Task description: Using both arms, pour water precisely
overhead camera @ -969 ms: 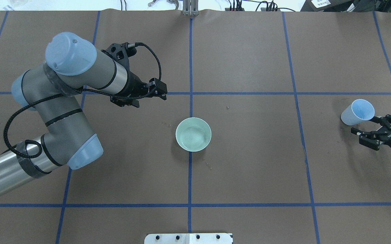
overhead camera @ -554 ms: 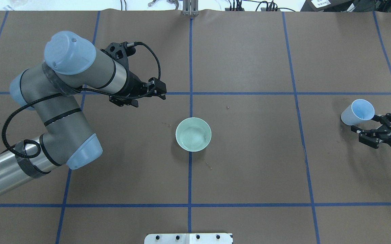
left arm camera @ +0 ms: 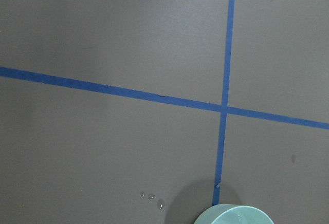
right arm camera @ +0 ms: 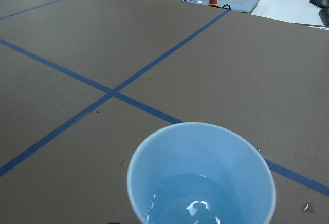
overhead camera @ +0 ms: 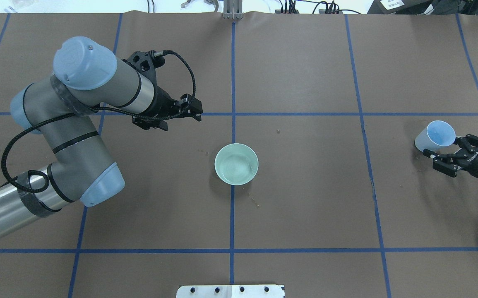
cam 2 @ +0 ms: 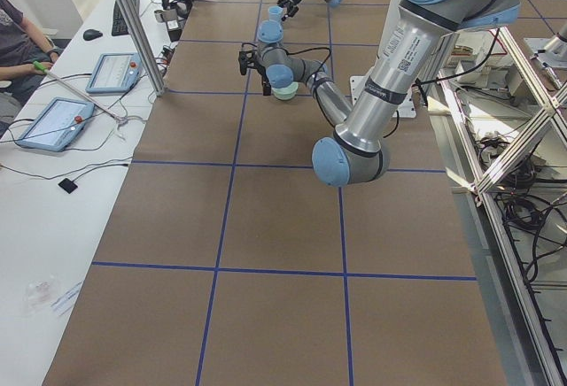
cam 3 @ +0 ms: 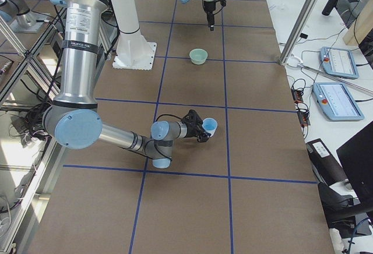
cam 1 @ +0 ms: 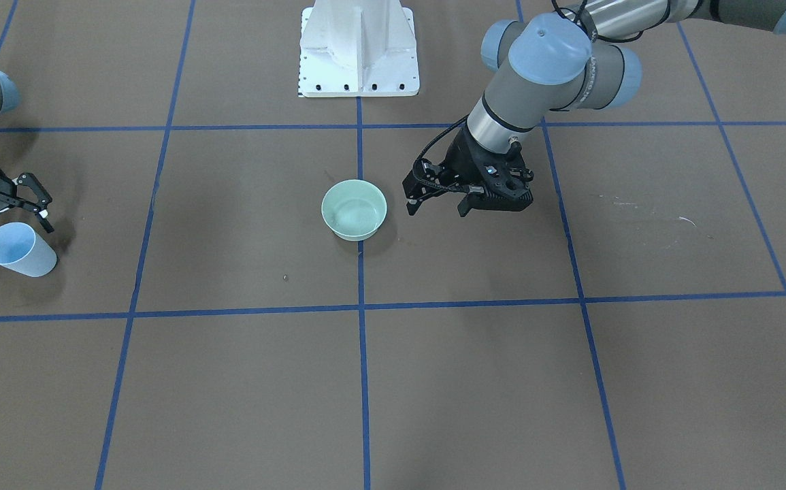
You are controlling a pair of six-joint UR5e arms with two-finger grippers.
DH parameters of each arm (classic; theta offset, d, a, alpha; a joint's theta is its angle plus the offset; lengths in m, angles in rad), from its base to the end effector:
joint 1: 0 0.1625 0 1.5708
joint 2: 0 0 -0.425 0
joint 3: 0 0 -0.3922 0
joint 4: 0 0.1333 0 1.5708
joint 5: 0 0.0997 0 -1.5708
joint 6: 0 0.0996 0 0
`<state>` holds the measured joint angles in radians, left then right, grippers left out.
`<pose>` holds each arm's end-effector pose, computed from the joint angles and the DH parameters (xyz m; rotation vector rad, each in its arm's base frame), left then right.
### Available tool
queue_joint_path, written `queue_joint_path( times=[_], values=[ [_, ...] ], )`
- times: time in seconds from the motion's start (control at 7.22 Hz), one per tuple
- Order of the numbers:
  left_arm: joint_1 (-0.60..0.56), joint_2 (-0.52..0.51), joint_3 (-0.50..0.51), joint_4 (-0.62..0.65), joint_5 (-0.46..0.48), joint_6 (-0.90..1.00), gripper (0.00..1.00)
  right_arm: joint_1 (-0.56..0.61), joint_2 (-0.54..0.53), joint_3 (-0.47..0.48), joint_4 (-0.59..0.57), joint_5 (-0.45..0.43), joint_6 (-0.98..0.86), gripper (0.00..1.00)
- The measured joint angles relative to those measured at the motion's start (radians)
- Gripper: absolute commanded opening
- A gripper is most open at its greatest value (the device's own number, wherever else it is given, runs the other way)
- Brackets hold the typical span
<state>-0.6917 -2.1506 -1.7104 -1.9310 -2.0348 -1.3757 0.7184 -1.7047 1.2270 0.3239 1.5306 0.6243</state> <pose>0.4466 -0.4851 0.2137 0.0771 1.1347 -0.1917 -0.2147 -0.3700 0.6807 1.0716 -0.9302 -0.1601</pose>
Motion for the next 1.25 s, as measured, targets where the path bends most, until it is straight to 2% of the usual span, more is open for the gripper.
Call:
queue_joint_path(
  times=[1.25],
  values=[
    [0.0,0.0,0.0,0.006,0.0,0.006,0.99,0.003,0.032,-0.025,-0.005,-0.026,0.018,0.85]
  ],
)
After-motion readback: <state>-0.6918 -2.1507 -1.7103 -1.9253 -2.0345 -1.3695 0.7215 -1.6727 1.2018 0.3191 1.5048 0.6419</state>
